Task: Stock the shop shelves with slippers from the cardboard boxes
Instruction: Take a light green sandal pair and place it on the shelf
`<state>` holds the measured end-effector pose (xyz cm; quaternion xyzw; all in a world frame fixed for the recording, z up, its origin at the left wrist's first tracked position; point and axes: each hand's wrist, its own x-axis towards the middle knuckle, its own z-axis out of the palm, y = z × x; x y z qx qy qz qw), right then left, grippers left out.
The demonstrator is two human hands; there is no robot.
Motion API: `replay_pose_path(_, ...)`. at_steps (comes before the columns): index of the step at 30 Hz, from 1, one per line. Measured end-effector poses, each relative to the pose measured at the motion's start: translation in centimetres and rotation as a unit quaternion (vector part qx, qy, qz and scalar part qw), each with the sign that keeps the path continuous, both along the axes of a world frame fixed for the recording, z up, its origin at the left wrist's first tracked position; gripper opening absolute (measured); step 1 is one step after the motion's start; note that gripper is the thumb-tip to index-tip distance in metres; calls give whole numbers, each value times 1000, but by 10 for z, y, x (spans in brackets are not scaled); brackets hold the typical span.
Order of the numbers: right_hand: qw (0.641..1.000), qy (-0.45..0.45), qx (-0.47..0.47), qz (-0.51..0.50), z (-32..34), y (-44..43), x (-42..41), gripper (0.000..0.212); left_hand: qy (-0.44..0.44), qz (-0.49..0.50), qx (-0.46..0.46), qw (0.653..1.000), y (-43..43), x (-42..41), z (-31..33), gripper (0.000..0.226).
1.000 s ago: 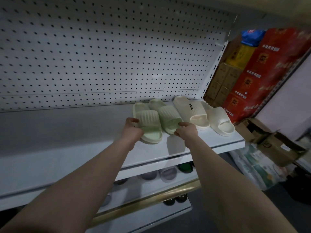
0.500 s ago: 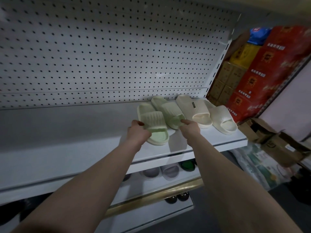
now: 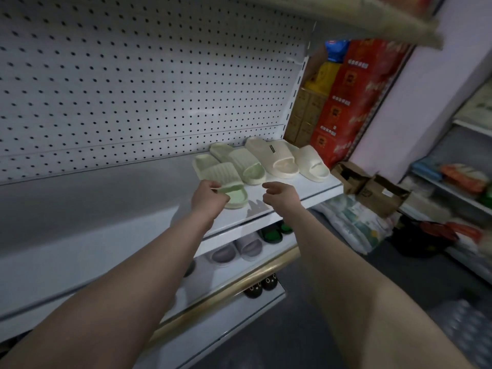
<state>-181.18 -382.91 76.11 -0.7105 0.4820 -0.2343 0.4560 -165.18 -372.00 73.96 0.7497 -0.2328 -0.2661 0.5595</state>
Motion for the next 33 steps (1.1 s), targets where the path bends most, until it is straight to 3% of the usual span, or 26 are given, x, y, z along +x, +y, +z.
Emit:
replay_pose_path(7,997,-25,4,-69,2,93,-29,36,5,-114,-46,992,48,-16,12,30)
replay_pose_path(16,981,-37,15,-190,-23,253,-68,38,-1,-257,-54,965,173,-45,9,25)
replay_pose_path(27,955,-37,78,-284,-100,447,-159,37,35,-451,8,892,302,-145,-64,18)
replay_pose_path(33,922,-21,141,-361,-141,543,-226,30,33,-531,49,845,364,-205,-106,15)
